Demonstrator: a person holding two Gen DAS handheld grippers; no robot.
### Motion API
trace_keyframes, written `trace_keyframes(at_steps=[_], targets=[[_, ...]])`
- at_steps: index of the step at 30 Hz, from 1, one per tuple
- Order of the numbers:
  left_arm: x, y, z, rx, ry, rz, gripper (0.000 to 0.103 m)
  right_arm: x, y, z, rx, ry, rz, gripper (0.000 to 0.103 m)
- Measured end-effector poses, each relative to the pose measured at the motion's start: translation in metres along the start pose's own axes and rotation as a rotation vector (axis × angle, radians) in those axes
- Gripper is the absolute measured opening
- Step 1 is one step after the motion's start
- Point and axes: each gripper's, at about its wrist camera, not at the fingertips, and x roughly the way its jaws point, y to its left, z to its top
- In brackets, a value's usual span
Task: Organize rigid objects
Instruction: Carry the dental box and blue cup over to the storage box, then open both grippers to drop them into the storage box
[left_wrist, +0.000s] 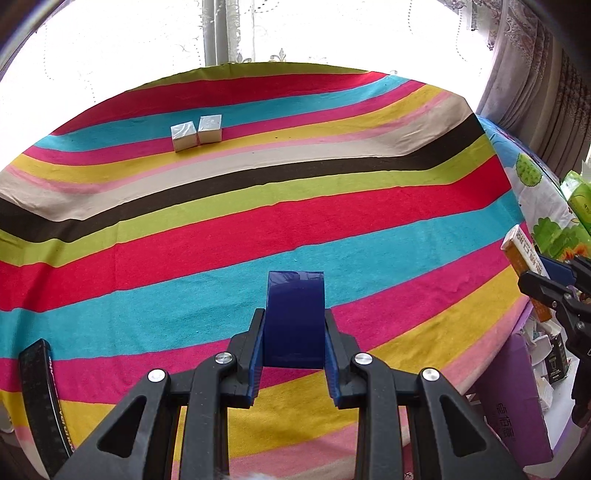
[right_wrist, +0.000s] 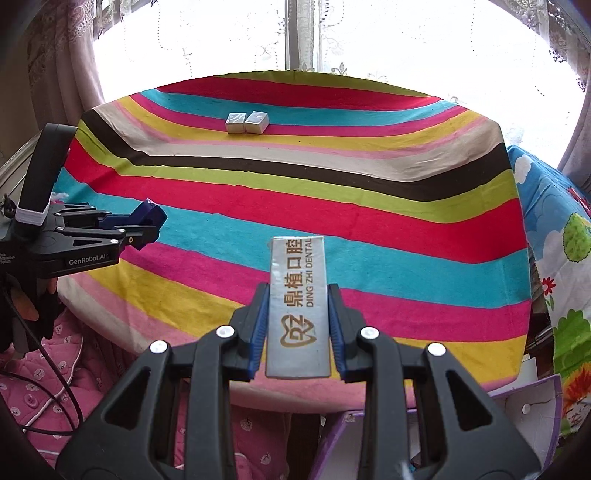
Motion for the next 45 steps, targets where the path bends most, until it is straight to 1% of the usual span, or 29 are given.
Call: trace_keyframes(at_steps=[6,15,18,22,23,27,30,34,36,37,38,39,40,42,44,45], targets=[[-0.010,-0.028,-0.001,0.062,-0.012,-0.026,0.029,-0.021,-0.022,-0.019,0.037,0.001,-0.036,0.034],[-0.015,-0.070,-0.003,0.156,-0.003,-0.059,0.029,-0.046,-0.060,-0.046,0.131,-0.006,-0.090,0.034],[-0.015,-0.086,-0.004,0.203,0.003,-0.066,0.029,-0.053,-0.073,-0.054,0.168,-0.011,-0.104,0.034],[-0.017,-0.113,-0.005,0.267,0.014,-0.100,0.029,-0.061,-0.090,-0.066,0.200,-0.006,-0.134,0.034],[-0.018,-0.121,-0.006,0.289,0.019,-0.115,0.029,-0.064,-0.094,-0.070,0.212,-0.005,-0.144,0.034],[-0.019,-0.162,-0.011,0.361,0.053,-0.233,0.029,-0.076,-0.114,-0.088,0.250,0.011,-0.207,0.034],[-0.022,-0.199,-0.018,0.426,0.082,-0.344,0.029,-0.087,-0.129,-0.104,0.275,0.036,-0.254,0.034],[-0.021,-0.243,-0.027,0.512,0.113,-0.442,0.029,-0.097,-0.140,-0.126,0.294,0.083,-0.312,0.034],[-0.023,-0.259,-0.031,0.545,0.113,-0.512,0.030,-0.100,-0.145,-0.133,0.301,0.103,-0.333,0.034],[-0.024,-0.267,-0.033,0.562,0.119,-0.575,0.034,-0.102,-0.148,-0.135,0.303,0.115,-0.348,0.034],[-0.024,-0.272,-0.035,0.579,0.137,-0.623,0.052,-0.102,-0.151,-0.138,0.301,0.136,-0.375,0.035],[-0.023,-0.276,-0.036,0.587,0.145,-0.636,0.062,-0.101,-0.153,-0.139,0.297,0.165,-0.413,0.045],[-0.023,-0.276,-0.036,0.581,0.129,-0.631,0.073,-0.100,-0.155,-0.138,0.290,0.184,-0.451,0.062],[-0.019,-0.263,-0.031,0.540,0.101,-0.615,0.075,-0.101,-0.157,-0.132,0.281,0.169,-0.496,0.075],[-0.008,-0.239,-0.020,0.462,0.104,-0.578,0.075,-0.096,-0.154,-0.117,0.277,0.140,-0.469,0.075],[-0.001,-0.223,-0.013,0.417,0.098,-0.546,0.075,-0.090,-0.149,-0.106,0.263,0.130,-0.445,0.075]])
